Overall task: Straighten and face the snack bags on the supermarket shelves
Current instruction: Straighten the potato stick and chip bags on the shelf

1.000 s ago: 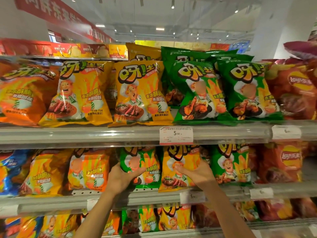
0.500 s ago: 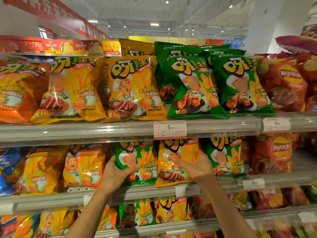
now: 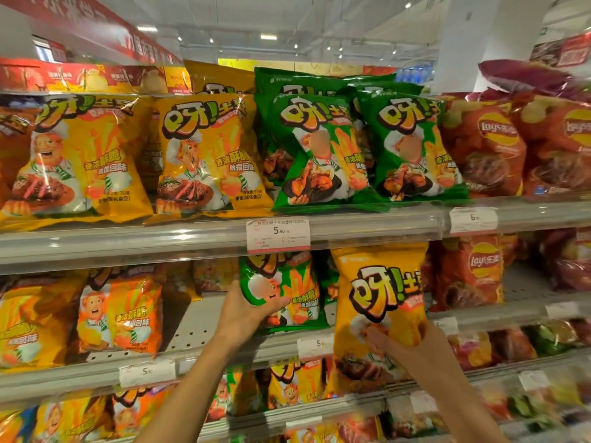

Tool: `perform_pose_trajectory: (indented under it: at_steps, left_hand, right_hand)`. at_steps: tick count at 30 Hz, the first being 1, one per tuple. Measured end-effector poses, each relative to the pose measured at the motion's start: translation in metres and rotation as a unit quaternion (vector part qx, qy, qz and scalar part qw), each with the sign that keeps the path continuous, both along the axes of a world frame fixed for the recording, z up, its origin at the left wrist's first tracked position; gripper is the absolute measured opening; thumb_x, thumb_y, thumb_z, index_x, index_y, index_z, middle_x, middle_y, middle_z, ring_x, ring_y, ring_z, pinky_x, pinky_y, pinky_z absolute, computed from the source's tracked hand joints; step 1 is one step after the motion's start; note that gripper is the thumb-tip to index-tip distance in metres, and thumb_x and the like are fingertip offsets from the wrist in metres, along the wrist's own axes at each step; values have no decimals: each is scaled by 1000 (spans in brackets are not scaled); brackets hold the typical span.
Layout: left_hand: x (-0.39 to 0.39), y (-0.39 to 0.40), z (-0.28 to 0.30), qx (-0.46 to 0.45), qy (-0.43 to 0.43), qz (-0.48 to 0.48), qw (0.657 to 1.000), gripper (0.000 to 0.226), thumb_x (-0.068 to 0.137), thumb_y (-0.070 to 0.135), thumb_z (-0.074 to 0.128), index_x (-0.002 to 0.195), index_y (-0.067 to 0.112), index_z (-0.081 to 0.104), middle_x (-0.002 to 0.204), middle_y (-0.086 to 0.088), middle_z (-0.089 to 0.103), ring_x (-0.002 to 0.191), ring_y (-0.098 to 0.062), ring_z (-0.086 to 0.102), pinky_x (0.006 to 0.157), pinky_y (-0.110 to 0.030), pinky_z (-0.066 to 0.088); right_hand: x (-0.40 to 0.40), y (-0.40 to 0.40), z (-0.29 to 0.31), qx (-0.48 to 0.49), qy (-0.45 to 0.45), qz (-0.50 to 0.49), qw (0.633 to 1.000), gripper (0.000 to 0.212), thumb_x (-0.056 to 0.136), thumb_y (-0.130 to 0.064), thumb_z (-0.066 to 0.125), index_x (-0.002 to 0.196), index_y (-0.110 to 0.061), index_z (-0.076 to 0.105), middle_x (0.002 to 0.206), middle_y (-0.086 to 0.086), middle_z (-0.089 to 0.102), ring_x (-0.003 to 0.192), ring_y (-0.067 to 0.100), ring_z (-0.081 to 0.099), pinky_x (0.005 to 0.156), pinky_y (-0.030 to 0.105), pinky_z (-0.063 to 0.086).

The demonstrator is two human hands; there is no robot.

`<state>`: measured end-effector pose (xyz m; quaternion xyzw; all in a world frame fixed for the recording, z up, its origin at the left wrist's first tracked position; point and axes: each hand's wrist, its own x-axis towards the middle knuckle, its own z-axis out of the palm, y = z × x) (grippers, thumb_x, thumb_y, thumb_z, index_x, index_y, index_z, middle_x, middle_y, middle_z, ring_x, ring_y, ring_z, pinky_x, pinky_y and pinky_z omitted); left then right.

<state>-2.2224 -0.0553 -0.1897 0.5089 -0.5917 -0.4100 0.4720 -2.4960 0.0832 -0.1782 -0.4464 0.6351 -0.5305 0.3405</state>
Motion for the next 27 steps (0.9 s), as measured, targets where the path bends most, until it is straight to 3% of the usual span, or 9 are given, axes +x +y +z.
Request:
perform_pose_trajectory:
  at_steps: [2,6,9,13,15,18,20,24,27]
  left_hand:
    - [-14,-3,-1,7,-8,-12,1000,73,57,36,94,116,16,57,107,-1,73,94,-14,72,84,-39,60]
    - [-39,-4,-3,-6,-13,-7,1000,75,59,32,95,120,15,55,111,-2,71,100,-18,69,88,-42,58]
    - [-48,-3,-6,0,-7,13,1000,71,60,30,94,117,17,53,108,0,71,97,-14,69,86,-37,58]
    - [-54,-1,-9,4,-24,17,1000,62,65,33,91,109,21,50,105,5,68,97,-13,67,75,-23,53]
    - [-54,-1,-8,6,-59,16,998,64,66,41,89,111,17,49,104,4,67,98,-14,66,70,-19,50]
    - [-49,1,-5,17,-128,9,992,75,65,57,86,116,15,50,109,2,65,101,-18,64,86,-38,55]
    - [-40,7,-2,10,-147,-15,989,71,65,57,85,116,20,53,112,2,68,102,-18,65,91,-44,54]
    - [-13,28,-2,-48,-179,-36,982,62,64,66,79,111,30,60,108,10,70,100,-10,66,86,-38,56]
    - [13,46,-9,-104,-235,35,966,50,84,60,64,117,23,65,109,4,67,103,-15,61,88,-42,52]
  right_hand:
    - [-9,7,-2,-3,-6,-6,1000,54,60,-47,91,106,-30,69,85,-20,76,73,-3,70,66,25,49]
    - [-19,16,-7,-6,0,-14,1000,56,60,-47,92,108,-36,65,87,-28,74,75,-10,68,64,18,48]
    - [-21,20,-10,3,8,-18,1000,60,57,-52,90,108,-39,61,86,-35,70,75,-15,65,55,7,46]
    - [-16,21,-14,6,16,-10,1000,77,47,-61,88,116,-35,65,96,-19,76,90,5,71,72,22,53]
    - [-8,22,-14,8,11,4,1000,78,47,-61,87,117,-35,64,95,-22,75,88,2,71,73,22,52]
    - [7,23,-12,13,10,17,1000,73,48,-58,87,112,-37,60,90,-34,70,80,-13,66,66,14,47]
    - [17,22,-13,3,15,20,1000,68,45,-56,87,105,-38,58,86,-42,65,78,-19,62,56,11,47]
    - [41,17,-16,19,22,43,999,77,42,-58,89,110,-31,63,85,-29,72,75,-9,67,53,5,48]
    - [63,11,-16,19,34,68,997,81,42,-64,88,112,-30,66,90,-16,76,79,-1,71,58,10,51]
